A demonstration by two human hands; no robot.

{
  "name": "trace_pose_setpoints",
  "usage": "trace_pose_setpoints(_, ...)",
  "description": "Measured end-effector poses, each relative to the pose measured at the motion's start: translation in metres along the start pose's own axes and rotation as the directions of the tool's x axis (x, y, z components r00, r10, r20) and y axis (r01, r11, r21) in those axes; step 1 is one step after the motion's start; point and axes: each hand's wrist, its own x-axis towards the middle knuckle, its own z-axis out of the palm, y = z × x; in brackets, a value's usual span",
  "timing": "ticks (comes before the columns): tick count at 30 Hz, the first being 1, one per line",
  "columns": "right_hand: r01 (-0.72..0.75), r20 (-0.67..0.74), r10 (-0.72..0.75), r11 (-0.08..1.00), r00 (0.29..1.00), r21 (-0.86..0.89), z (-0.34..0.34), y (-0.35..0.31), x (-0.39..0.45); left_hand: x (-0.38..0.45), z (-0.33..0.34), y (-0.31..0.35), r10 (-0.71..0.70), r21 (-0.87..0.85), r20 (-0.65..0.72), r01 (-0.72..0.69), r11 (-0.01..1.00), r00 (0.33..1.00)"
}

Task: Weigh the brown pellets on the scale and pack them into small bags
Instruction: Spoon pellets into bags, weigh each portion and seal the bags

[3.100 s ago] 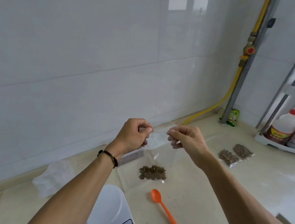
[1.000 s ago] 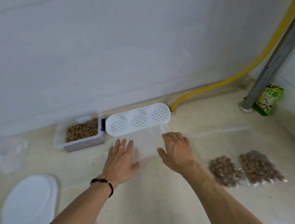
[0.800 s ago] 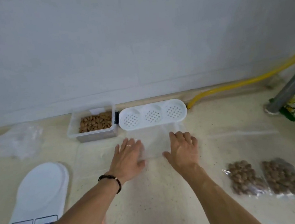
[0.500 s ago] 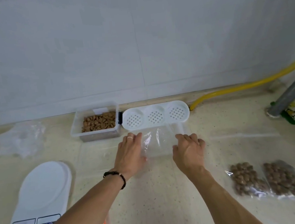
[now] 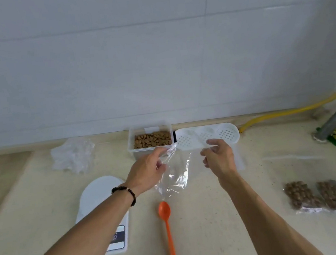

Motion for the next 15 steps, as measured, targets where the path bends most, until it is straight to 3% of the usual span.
trace_pose_setpoints(8, -0.093, 0.009, 0.093, 0.992, 0.996, 0.089, 0.122, 0.002, -0.057, -0.060, -0.085, -0.119, -0.133, -0.121, -0.010, 0.130, 0.984, 0.991)
trace_pose_setpoints(15, -0.127, 0.083, 0.140, 0.981, 0.987, -0.145, 0.193, 0.038, -0.077, -0.077, -0.104, -0.202, -0.235, -0.059, 0.011, 0.235, 0.970, 0.972)
